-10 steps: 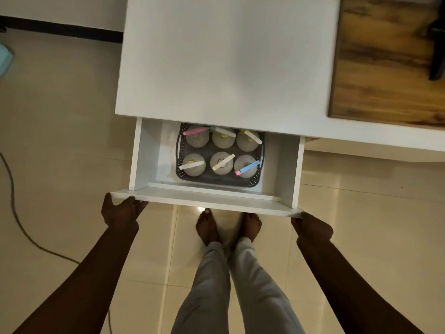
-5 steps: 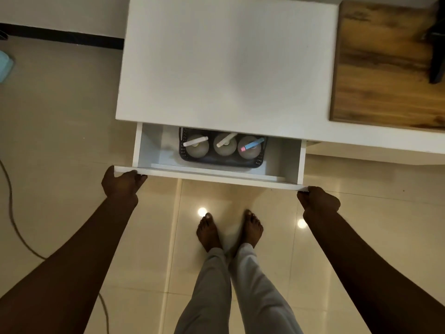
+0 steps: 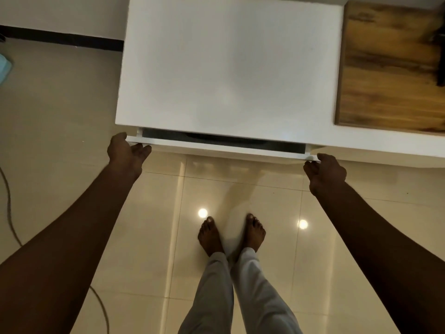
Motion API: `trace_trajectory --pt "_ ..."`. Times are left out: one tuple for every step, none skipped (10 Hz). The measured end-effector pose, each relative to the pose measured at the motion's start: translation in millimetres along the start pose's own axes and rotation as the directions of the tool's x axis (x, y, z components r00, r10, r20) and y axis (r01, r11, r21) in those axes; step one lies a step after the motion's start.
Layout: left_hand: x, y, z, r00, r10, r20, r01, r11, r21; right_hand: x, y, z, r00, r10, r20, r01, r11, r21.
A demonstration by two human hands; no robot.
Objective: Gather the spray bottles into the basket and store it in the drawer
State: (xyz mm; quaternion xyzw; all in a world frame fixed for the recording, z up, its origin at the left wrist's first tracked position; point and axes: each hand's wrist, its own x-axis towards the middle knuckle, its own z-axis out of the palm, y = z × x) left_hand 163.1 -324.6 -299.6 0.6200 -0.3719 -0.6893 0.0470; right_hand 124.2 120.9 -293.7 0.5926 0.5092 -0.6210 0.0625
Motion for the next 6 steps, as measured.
trace_trajectory --pt "-4.3 6.9 17.3 0.998 0.004 0.060 -0.004 1.000 -0.009 -4.8 -8.4 11.1 1.000 -0.031 0.000 0.031 0.998 0.054" --pt "-1.2 5.8 27.7 0.996 -0.004 0.091 0.004 1.000 0.002 -3.0 -11.5 21.3 0.998 -0.013 0.057 0.008 0.997 0.080" --pt "-4.2 8.5 38.5 0.995 -0.004 0.104 0.005 1.000 -0.010 -6.1 -15.8 30.5 0.996 0.016 0.090 -0.024 0.996 0.084" --pt "-4.5 8.2 41.7 0.992 -0.004 0.130 0.009 0.999 -0.033 -6.9 -15.5 34.9 0.993 0.035 0.114 -0.049 0.992 0.114" --pt "-5.2 6.8 38.9 0.994 -0.017 0.108 0.020 1.000 -0.020 -3.8 -14.1 32.0 0.989 0.060 0.134 -0.072 0.993 0.091" --pt "-10.7 5.3 35.0 0.997 -0.028 0.075 0.025 0.999 0.041 -6.2 -10.9 27.5 0.988 0.056 0.141 -0.067 0.995 0.077"
